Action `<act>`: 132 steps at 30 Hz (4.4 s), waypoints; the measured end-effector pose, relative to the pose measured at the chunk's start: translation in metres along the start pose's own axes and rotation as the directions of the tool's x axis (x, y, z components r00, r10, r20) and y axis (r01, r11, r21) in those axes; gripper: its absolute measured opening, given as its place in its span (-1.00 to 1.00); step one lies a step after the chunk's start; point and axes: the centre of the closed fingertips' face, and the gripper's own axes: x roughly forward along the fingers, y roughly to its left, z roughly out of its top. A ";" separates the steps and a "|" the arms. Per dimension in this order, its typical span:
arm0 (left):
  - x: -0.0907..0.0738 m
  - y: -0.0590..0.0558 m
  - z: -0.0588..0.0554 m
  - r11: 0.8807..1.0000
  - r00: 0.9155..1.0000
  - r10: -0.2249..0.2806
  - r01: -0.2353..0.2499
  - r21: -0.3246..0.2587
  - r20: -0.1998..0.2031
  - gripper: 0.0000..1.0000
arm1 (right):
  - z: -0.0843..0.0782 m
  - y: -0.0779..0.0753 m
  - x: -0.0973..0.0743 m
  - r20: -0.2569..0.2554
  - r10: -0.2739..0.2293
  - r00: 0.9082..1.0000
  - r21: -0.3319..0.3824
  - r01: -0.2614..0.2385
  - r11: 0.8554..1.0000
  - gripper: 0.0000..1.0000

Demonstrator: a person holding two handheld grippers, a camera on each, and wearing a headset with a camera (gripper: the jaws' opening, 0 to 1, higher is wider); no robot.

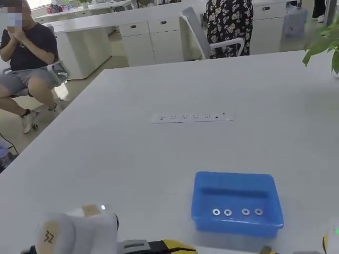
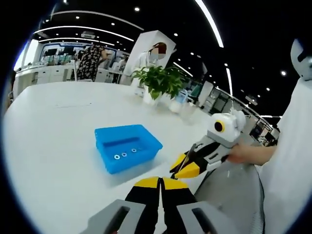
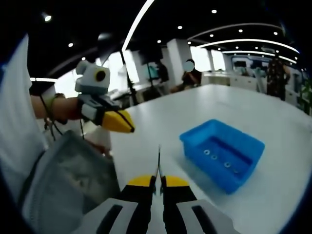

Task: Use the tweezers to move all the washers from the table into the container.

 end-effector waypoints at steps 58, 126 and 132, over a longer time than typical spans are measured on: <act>0.052 -0.059 -0.008 0.774 0.891 -0.142 0.372 0.512 -0.432 -1.00 | -0.024 0.016 0.014 -0.152 0.016 0.988 -0.284 -0.059 0.957 -0.93; 0.018 0.004 -0.046 0.741 0.848 0.021 0.342 0.578 -0.529 -1.00 | -0.013 0.012 0.015 -0.081 0.054 0.995 -0.266 -0.074 0.961 -0.61; 0.025 0.019 -0.069 0.775 0.823 0.025 0.343 0.531 -0.567 -1.00 | -0.014 0.006 -0.024 -0.059 0.004 0.998 -0.177 -0.015 0.984 -0.45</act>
